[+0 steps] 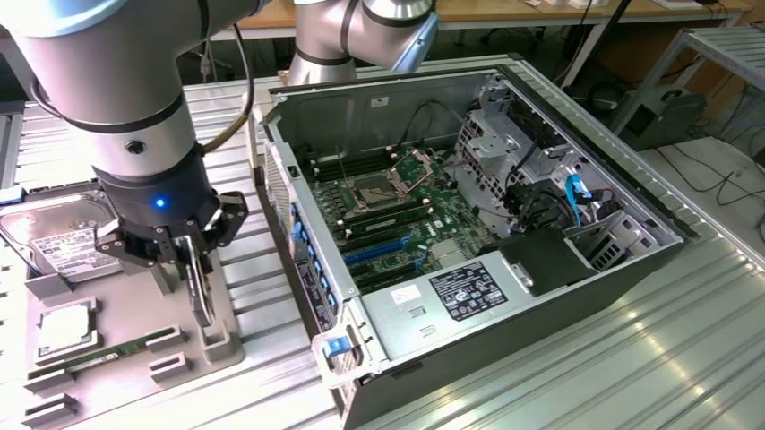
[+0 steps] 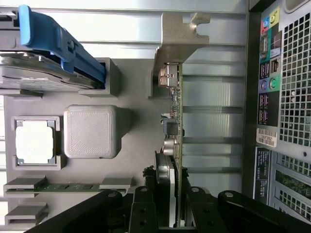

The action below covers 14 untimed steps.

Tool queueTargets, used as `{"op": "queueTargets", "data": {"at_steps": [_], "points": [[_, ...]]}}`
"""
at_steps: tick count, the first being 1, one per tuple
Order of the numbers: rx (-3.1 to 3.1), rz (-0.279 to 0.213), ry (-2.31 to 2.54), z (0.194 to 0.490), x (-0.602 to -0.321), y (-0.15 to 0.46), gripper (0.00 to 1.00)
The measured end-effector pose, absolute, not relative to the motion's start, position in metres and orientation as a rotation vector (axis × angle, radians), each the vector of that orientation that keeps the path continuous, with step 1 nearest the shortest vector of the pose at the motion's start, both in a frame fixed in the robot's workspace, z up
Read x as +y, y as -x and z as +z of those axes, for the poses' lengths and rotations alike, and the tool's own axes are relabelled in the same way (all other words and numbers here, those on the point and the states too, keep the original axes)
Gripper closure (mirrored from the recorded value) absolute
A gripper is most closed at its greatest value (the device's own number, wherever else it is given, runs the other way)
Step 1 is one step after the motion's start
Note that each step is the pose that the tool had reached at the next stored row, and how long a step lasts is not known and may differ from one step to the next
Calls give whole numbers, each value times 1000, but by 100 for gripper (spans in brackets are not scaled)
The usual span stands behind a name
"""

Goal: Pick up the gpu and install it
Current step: 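Pick up the gpu and move the gpu toward the slot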

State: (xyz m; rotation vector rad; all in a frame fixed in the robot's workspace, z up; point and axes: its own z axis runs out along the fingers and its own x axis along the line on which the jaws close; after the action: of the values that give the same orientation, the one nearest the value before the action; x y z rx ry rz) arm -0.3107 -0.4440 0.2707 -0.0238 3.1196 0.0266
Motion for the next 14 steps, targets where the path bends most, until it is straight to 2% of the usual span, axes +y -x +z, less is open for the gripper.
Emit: {"op": "queueTargets", "data": {"at_steps": [14], "points": [[3119,77,23,290,-444,311,72]]}}
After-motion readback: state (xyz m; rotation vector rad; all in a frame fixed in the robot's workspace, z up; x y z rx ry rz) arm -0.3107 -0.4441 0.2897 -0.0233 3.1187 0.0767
